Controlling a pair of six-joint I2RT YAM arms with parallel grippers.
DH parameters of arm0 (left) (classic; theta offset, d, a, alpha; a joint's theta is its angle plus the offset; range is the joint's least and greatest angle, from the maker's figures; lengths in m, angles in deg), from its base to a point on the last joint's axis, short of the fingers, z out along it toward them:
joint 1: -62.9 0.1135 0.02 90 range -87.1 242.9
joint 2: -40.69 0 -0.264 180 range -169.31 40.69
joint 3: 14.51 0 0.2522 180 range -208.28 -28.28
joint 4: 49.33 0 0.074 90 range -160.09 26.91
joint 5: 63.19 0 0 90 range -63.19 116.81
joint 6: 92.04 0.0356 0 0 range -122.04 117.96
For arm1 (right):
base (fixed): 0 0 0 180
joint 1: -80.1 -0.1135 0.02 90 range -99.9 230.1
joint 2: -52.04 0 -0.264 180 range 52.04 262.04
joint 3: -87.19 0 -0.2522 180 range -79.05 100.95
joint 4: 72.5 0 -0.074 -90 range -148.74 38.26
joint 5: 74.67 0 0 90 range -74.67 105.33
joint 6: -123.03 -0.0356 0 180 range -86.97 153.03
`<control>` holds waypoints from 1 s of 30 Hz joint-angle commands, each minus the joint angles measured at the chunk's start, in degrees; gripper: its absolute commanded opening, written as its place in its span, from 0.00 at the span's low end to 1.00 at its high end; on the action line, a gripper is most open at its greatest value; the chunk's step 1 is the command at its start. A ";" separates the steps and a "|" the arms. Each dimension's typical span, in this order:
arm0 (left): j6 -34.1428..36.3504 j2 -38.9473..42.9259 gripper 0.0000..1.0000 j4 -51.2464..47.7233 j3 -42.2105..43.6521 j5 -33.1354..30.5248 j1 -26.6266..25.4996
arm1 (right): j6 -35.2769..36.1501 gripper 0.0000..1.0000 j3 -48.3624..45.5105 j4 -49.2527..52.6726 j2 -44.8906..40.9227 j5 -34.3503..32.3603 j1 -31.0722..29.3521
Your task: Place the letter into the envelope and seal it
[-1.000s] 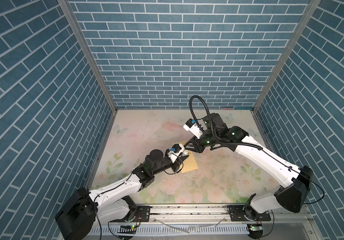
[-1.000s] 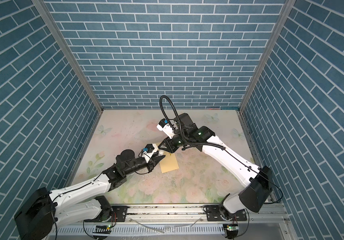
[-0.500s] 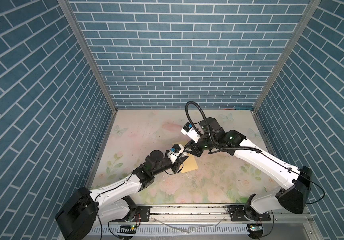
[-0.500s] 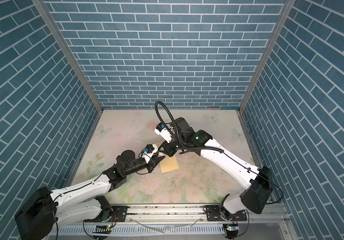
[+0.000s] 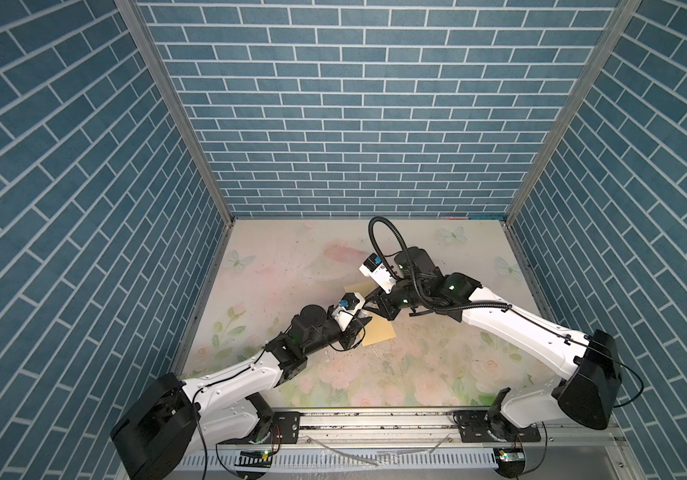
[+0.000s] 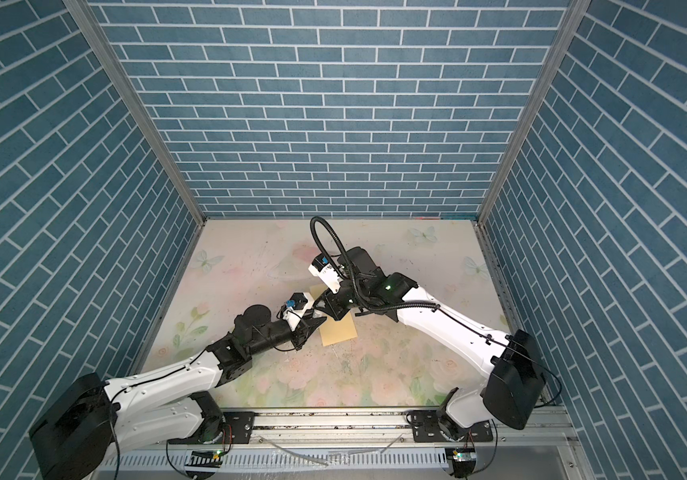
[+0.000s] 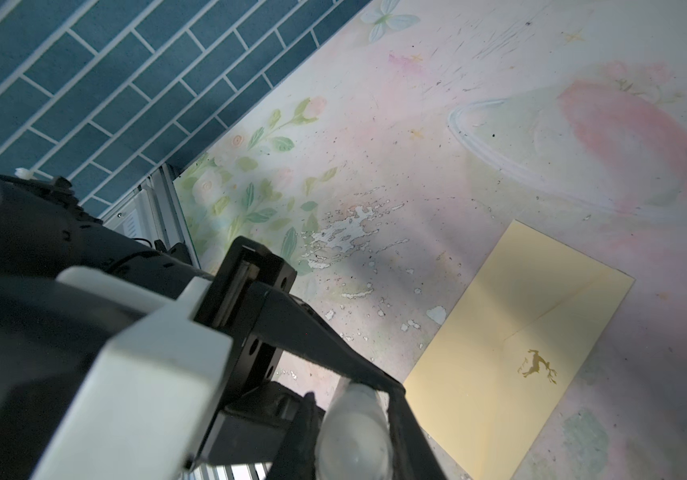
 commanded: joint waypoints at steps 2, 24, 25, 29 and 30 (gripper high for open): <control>-0.42 1.79 0.00 14.97 -2.79 -2.01 -0.06 | -6.44 0.00 -6.69 2.67 4.05 3.90 -2.95; -2.73 2.28 0.00 10.01 -2.98 -9.05 -0.05 | -17.81 0.06 -1.28 -5.73 4.87 1.21 -2.32; -3.17 2.71 0.00 8.61 -3.09 -9.78 -0.05 | -17.24 0.10 -0.22 -5.73 4.06 0.25 -1.76; -5.98 4.11 0.00 2.57 -3.54 -12.49 -0.05 | -13.58 0.30 2.81 -7.05 -0.33 -4.07 0.27; -7.06 4.40 0.00 0.68 -3.91 -13.50 -0.05 | -12.60 0.35 2.60 -8.30 -2.29 -5.88 0.75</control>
